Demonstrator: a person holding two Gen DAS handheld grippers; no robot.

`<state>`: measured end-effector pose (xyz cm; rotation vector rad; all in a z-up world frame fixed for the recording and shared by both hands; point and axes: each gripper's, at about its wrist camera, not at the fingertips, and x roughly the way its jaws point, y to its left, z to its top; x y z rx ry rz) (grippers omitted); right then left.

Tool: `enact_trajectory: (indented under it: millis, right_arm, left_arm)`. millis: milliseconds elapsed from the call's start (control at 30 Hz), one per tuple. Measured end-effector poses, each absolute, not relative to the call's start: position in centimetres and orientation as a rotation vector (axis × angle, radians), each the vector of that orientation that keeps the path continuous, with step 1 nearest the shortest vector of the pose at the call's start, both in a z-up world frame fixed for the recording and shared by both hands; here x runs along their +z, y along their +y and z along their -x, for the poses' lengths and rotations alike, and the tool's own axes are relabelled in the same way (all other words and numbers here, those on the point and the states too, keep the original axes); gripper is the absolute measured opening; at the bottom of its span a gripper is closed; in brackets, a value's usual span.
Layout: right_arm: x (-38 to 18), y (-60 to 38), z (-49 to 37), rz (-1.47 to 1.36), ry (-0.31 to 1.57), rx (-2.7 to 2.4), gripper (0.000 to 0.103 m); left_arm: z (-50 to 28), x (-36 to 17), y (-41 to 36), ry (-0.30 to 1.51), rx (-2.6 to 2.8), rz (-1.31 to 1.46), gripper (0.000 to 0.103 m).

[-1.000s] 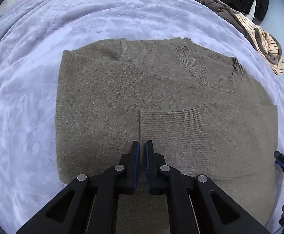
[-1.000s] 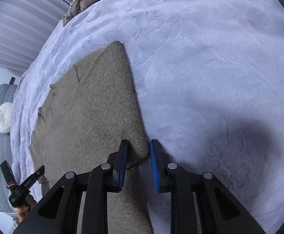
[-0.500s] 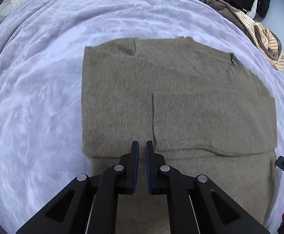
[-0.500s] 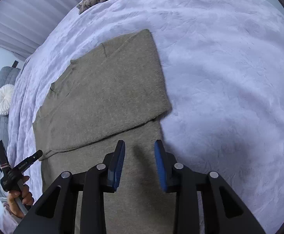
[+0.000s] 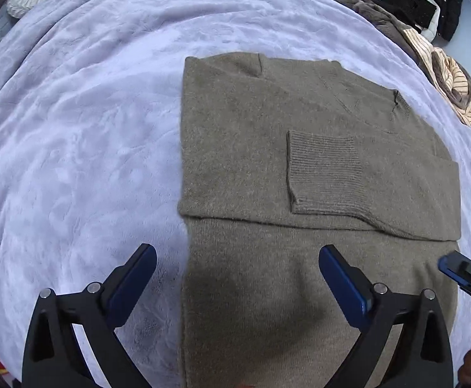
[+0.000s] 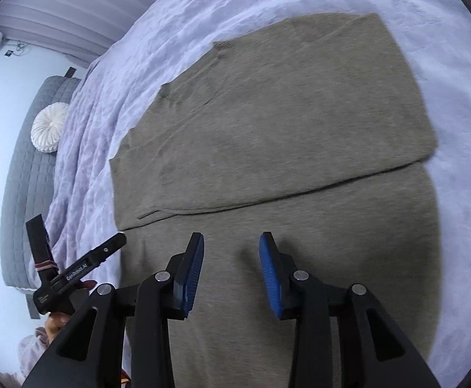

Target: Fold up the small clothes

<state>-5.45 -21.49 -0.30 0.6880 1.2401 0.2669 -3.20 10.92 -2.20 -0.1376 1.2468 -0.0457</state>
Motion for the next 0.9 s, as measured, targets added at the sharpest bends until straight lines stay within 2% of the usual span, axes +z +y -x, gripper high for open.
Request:
enact_trajectory:
  millis: [267, 533, 567, 600, 800, 900]
  right_arm:
    - [-4.0, -14.2, 0.5, -0.955, 1.262, 0.408, 0.041]
    - [-7.7, -12.7, -1.0, -1.153, 1.263, 0.281, 0.041]
    - [-7.8, -12.6, -1.1, -1.165, 1.266, 0.268, 0.029]
    - [-7.8, -12.4, -1.1, -1.148, 1.278, 0.258, 0.008]
    - [-6.7, -11.0, -1.0, -1.009, 1.303, 0.285, 0.008]
    - [-7.3, -10.8, -0.7, -1.031, 1.314, 0.286, 0.01]
  left_arm:
    - [4.4, -2.7, 13.1, 1.271, -0.041, 0.19, 0.101]
    - [6.4, -2.8, 15.7, 1.281, -0.027, 0.254, 0.101]
    - [6.5, -2.7, 16.0, 1.277, -0.02, 0.256, 0.101]
    - [6.7, -2.7, 16.2, 1.273, -0.015, 0.258, 0.101]
    - [6.9, -3.1, 16.5, 1.288, -0.006, 0.25, 0.101]
    - [7.0, -3.2, 16.4, 1.296, -0.003, 0.262, 0.101]
